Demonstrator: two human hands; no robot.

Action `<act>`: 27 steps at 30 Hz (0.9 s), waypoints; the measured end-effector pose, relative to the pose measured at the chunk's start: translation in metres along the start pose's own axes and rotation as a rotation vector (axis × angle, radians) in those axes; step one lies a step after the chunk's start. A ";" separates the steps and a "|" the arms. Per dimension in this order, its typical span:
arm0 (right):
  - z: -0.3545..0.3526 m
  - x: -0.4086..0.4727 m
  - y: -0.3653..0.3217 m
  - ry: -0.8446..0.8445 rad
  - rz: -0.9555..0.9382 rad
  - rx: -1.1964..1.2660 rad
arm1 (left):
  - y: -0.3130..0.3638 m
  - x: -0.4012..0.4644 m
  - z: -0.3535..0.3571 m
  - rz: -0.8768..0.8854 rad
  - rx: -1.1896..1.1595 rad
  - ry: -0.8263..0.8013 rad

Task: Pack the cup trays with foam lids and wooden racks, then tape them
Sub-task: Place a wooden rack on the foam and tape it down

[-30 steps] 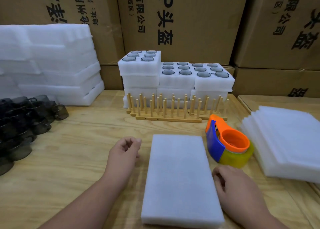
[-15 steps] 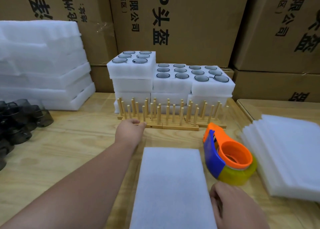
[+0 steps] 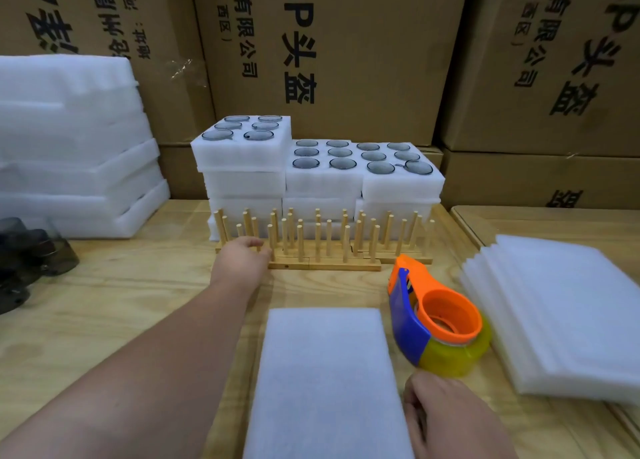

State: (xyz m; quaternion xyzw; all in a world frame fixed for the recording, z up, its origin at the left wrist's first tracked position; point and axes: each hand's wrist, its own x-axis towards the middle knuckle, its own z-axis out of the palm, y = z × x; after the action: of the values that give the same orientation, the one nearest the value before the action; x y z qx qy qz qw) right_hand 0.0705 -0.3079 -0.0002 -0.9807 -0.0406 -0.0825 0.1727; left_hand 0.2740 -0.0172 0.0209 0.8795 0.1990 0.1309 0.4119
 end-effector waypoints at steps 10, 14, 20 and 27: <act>0.005 -0.003 0.007 0.029 -0.048 -0.004 | 0.016 -0.016 -0.007 0.118 -0.076 0.073; 0.005 -0.005 0.006 0.028 -0.067 -0.029 | 0.032 -0.034 -0.037 0.223 -0.148 0.118; 0.006 -0.006 0.008 0.033 -0.079 -0.032 | 0.060 -0.090 -0.085 0.476 -0.226 0.022; 0.006 -0.009 0.010 0.054 -0.093 -0.050 | 0.076 -0.164 -0.101 0.708 0.316 -0.396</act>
State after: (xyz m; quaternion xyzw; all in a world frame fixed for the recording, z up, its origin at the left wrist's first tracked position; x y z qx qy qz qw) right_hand 0.0640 -0.3152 -0.0108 -0.9791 -0.0795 -0.1178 0.1452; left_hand 0.1072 -0.0685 0.1325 0.9538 -0.1802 0.0610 0.2324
